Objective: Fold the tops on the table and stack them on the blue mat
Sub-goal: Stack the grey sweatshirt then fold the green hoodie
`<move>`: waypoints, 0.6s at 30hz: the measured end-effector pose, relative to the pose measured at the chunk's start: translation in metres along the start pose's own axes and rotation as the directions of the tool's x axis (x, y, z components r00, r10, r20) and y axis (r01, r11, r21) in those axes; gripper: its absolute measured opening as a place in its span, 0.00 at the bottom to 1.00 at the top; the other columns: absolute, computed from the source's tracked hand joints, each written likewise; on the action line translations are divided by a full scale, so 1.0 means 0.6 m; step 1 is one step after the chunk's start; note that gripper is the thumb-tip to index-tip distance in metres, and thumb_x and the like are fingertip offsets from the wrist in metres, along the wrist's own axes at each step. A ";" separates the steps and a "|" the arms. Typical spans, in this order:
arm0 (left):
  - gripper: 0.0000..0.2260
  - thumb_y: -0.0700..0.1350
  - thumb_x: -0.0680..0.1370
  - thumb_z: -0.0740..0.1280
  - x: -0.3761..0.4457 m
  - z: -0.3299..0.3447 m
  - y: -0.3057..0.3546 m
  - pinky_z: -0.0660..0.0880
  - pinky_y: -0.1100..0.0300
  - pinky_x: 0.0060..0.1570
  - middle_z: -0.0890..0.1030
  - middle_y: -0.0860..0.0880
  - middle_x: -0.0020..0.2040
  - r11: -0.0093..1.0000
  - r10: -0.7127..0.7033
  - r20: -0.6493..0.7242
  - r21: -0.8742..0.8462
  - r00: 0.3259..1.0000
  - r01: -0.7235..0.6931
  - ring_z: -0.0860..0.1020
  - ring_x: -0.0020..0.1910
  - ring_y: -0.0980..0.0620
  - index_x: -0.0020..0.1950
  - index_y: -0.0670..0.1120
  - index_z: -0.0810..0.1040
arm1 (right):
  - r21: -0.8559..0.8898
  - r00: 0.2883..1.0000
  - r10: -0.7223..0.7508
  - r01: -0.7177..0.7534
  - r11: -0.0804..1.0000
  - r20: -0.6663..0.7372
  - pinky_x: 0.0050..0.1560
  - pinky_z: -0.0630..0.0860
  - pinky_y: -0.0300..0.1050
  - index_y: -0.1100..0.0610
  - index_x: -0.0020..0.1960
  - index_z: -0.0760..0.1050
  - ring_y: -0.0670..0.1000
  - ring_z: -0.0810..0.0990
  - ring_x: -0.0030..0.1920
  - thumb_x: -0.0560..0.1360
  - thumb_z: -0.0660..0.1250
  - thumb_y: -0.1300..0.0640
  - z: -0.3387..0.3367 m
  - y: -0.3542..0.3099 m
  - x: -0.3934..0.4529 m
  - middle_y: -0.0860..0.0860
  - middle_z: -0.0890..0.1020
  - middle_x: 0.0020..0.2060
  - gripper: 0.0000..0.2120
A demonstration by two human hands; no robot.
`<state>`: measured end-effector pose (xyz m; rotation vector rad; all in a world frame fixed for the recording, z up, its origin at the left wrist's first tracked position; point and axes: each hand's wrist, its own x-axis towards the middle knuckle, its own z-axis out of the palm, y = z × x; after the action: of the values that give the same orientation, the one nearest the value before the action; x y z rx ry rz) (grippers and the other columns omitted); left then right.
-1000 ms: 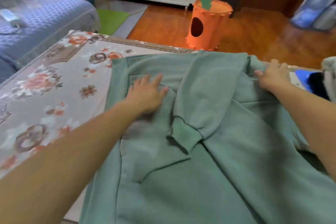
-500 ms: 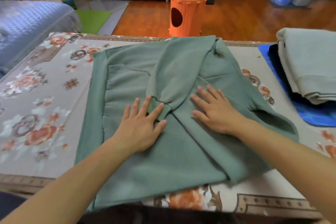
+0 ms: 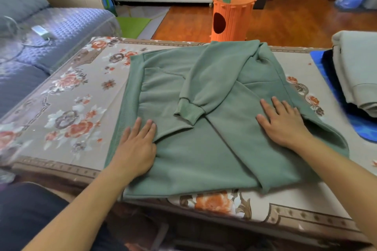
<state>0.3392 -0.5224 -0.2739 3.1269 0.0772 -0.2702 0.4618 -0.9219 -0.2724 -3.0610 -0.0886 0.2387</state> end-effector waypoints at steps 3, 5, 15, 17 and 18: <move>0.35 0.70 0.78 0.39 -0.003 -0.018 -0.008 0.40 0.47 0.80 0.38 0.54 0.83 0.998 0.052 0.168 -0.029 0.984 -0.048 0.35 0.81 0.50 0.83 0.57 0.39 | -0.107 0.999 -0.047 0.050 0.993 0.026 0.78 0.43 0.62 0.43 0.81 0.47 0.60 0.43 0.80 0.80 0.42 0.34 -0.018 -0.004 -0.016 0.52 0.44 0.82 0.32; 0.40 0.74 0.72 0.32 -0.023 -0.032 0.005 0.38 0.46 0.79 0.39 0.52 0.83 0.992 0.121 0.159 0.020 0.980 -0.126 0.35 0.81 0.48 0.82 0.60 0.39 | -0.188 0.973 -0.231 0.226 0.956 -0.009 0.78 0.41 0.60 0.44 0.81 0.51 0.59 0.41 0.80 0.77 0.38 0.30 -0.025 -0.016 -0.050 0.52 0.44 0.82 0.36; 0.34 0.67 0.78 0.58 -0.118 -0.021 0.058 0.75 0.47 0.64 0.74 0.44 0.67 0.822 0.538 0.011 0.216 0.843 -0.528 0.74 0.64 0.42 0.79 0.49 0.67 | -0.147 0.750 -0.626 0.658 0.738 0.214 0.78 0.43 0.47 0.40 0.81 0.41 0.47 0.39 0.81 0.78 0.44 0.26 -0.011 0.059 -0.213 0.44 0.42 0.81 0.37; 0.33 0.60 0.76 0.62 -0.125 -0.018 0.064 0.77 0.48 0.61 0.76 0.42 0.67 0.823 0.542 -0.015 0.211 0.841 -0.527 0.77 0.62 0.42 0.77 0.45 0.69 | -0.176 0.747 -0.657 0.663 0.727 0.101 0.77 0.52 0.46 0.45 0.82 0.50 0.53 0.59 0.79 0.82 0.49 0.35 -0.006 0.084 -0.204 0.51 0.59 0.80 0.32; 0.32 0.55 0.74 0.64 -0.128 -0.017 0.064 0.78 0.48 0.60 0.77 0.41 0.68 0.820 0.543 -0.012 0.222 0.840 -0.527 0.78 0.62 0.41 0.77 0.45 0.69 | -0.199 0.723 -0.689 0.682 0.704 0.038 0.76 0.55 0.45 0.48 0.81 0.54 0.55 0.66 0.76 0.82 0.52 0.41 -0.005 0.093 -0.196 0.54 0.65 0.77 0.29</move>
<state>0.2673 -0.5642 -0.2510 3.1809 -0.8782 -0.1570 0.3491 -0.9849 -0.2555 -2.9406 -1.2989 0.1171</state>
